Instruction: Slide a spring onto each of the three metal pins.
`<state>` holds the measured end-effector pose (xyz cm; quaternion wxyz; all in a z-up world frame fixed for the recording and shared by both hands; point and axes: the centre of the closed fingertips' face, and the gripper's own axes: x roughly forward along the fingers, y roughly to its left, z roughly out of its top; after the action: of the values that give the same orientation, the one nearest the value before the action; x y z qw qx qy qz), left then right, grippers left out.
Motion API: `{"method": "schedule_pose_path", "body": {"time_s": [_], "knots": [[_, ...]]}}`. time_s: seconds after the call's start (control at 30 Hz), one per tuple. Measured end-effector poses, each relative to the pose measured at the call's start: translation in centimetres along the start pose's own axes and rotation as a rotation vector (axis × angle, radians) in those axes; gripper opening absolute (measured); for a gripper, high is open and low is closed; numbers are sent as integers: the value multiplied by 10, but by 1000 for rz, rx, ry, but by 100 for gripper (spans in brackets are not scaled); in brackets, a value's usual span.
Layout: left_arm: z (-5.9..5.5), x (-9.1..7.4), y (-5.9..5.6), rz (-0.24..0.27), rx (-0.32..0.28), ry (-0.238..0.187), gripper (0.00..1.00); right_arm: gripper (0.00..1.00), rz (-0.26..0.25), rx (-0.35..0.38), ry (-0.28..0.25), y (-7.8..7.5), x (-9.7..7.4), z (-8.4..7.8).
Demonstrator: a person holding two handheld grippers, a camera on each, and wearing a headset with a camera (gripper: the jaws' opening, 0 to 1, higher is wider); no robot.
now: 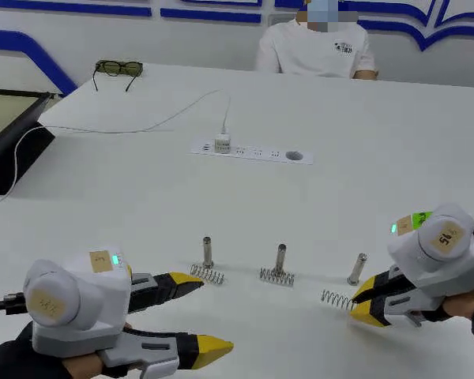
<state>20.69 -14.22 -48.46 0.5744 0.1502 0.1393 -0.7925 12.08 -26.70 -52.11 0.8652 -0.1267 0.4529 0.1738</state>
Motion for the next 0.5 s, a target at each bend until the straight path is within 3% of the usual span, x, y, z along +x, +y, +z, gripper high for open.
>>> {"method": "schedule_pose_path", "body": {"time_s": [0.5], "knots": [[-2,19,-6,-41,28,26,49,12,69,-98,-25,28,10,33]]}}
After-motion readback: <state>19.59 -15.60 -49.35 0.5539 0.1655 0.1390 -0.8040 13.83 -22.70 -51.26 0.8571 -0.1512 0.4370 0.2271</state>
